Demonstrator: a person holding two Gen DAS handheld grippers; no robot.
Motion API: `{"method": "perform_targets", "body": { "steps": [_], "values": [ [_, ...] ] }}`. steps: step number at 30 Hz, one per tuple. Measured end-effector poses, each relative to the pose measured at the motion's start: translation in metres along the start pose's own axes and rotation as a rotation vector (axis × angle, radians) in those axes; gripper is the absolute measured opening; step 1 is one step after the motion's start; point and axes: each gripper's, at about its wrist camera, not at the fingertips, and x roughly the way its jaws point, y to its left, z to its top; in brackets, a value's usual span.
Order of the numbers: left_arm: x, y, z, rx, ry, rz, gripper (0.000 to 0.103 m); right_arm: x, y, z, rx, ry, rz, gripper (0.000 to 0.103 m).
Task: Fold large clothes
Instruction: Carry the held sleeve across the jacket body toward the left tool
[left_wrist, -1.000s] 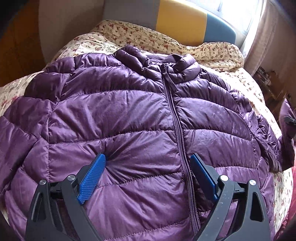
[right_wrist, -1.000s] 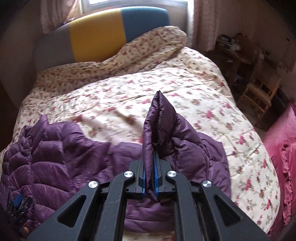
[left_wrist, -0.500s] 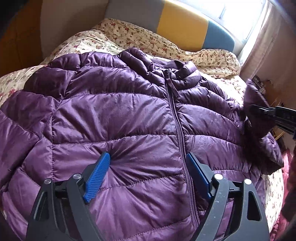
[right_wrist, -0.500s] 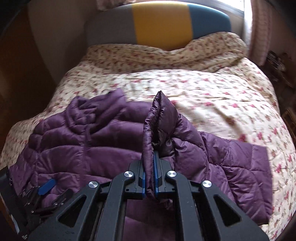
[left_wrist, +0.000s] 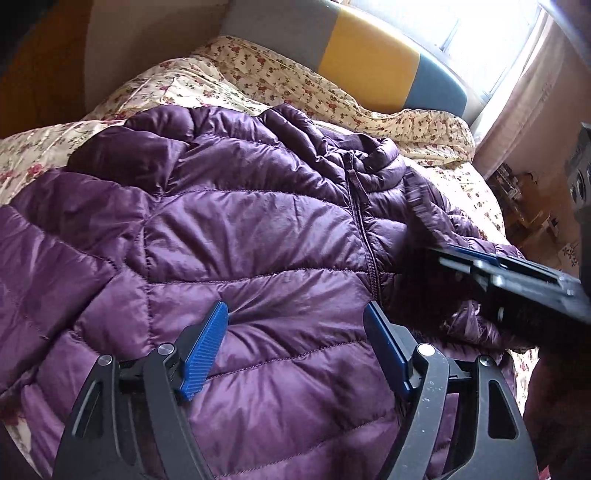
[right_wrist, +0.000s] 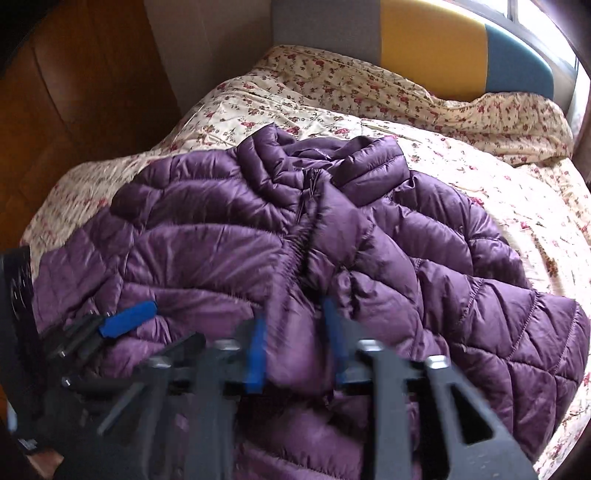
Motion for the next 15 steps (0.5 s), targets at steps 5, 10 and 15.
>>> {"method": "perform_targets", "body": {
  "steps": [5,10,15],
  "values": [
    [-0.013,0.005,0.002,-0.034,-0.01,-0.022,0.076,-0.015,0.004,-0.014,-0.086,-0.017,-0.114,0.062],
    [-0.024,-0.004,0.009,-0.044,-0.021,-0.057,0.076,-0.043,-0.012,-0.026,-0.079,-0.056,-0.154,0.075],
    [-0.021,-0.03,0.018,-0.02,-0.015,-0.089,0.076,-0.07,-0.057,-0.035,0.045,-0.08,-0.241,0.081]
  ]
}}
